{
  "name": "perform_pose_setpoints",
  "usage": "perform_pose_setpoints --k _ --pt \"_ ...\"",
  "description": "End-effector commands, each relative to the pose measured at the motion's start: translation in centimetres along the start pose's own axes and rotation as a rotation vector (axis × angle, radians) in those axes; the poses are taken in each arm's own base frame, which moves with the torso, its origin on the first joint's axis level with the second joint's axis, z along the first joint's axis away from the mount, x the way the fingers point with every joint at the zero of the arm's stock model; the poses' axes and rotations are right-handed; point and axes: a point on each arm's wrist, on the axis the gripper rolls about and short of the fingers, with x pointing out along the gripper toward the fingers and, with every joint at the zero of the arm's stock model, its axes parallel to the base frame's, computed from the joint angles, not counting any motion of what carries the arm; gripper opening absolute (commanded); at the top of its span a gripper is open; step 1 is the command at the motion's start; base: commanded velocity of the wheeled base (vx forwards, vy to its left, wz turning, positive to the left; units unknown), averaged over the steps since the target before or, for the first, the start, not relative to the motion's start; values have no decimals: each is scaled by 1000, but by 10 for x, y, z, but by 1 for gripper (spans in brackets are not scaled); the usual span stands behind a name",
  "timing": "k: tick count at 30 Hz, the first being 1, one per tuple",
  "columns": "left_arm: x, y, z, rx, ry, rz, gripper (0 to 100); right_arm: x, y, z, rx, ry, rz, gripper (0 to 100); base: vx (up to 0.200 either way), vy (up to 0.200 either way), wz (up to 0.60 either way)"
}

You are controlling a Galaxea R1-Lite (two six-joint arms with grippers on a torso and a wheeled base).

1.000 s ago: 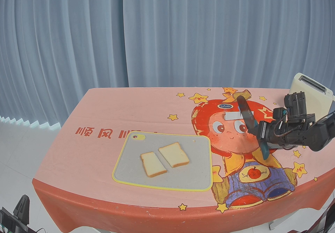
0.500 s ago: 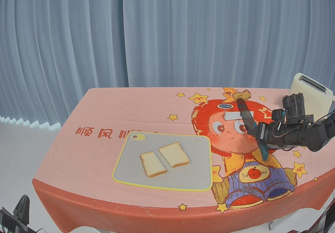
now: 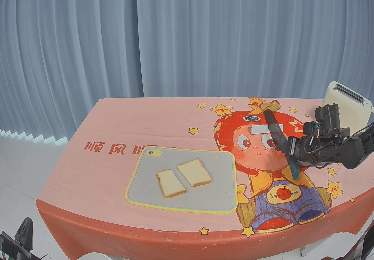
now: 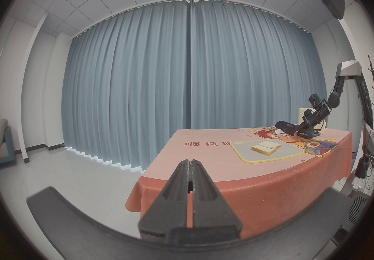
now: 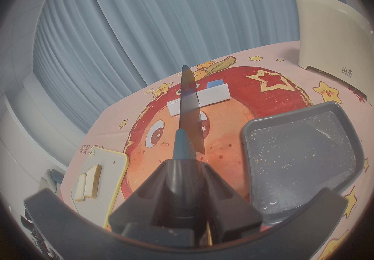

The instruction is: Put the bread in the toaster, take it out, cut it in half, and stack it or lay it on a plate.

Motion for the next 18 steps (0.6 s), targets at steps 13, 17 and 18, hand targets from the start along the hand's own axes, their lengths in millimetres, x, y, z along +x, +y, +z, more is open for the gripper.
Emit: perform_pose_setpoints --k 13,17,18 --pt "1 0 -5 0 12 1 0 1 0 -1 2 5 -1 0 0 0 0" --pt "1 0 -5 0 12 1 0 1 0 -2 -3 9 0 0 0 0 0" --pt "1 0 -5 0 12 1 0 1 0 -2 -3 9 0 0 0 0 0"
